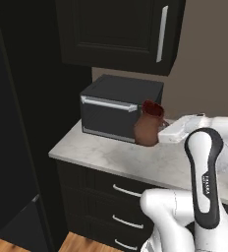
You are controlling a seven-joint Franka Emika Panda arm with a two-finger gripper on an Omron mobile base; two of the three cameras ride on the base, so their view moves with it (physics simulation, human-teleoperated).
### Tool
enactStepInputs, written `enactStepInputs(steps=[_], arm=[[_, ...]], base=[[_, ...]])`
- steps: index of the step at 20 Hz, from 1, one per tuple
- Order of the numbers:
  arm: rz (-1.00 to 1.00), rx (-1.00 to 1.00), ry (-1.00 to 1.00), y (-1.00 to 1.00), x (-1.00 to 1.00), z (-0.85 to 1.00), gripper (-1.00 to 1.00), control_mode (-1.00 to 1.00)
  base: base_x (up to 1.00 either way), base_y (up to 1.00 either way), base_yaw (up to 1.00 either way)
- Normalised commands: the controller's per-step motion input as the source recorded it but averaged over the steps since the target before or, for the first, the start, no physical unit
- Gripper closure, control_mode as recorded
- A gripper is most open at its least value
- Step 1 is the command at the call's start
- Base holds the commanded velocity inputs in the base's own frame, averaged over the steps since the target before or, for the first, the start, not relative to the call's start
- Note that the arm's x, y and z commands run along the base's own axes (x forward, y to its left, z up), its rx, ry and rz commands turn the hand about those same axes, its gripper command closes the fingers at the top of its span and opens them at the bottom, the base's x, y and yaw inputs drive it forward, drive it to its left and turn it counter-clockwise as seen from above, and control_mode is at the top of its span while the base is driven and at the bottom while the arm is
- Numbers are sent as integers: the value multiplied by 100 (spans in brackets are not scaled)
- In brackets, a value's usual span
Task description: Move the baguette and radish from the top shelf to the second highest shelf to make space. Then, place the pitcher from the counter on the cleared top shelf.
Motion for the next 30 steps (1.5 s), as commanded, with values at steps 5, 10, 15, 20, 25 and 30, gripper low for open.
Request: enactStepInputs(steps=[5, 10, 15, 20, 25, 30], arm=[[-33, 0, 4, 6, -44, 71, 100, -100], [-23, 0, 2, 6, -30, 30, 100, -100], [-18, 0, 1, 2, -13, 11, 100, -100], [-16, 0, 0, 0, -26, 4, 100, -100], [-15, 0, 0, 0, -10, 0, 100, -100], [-6, 0, 0, -3, 0, 0, 100, -100]], base=[[0, 0, 0], [0, 0, 0], [0, 0, 0], [0, 0, 0], [0, 0, 0], [0, 0, 0]])
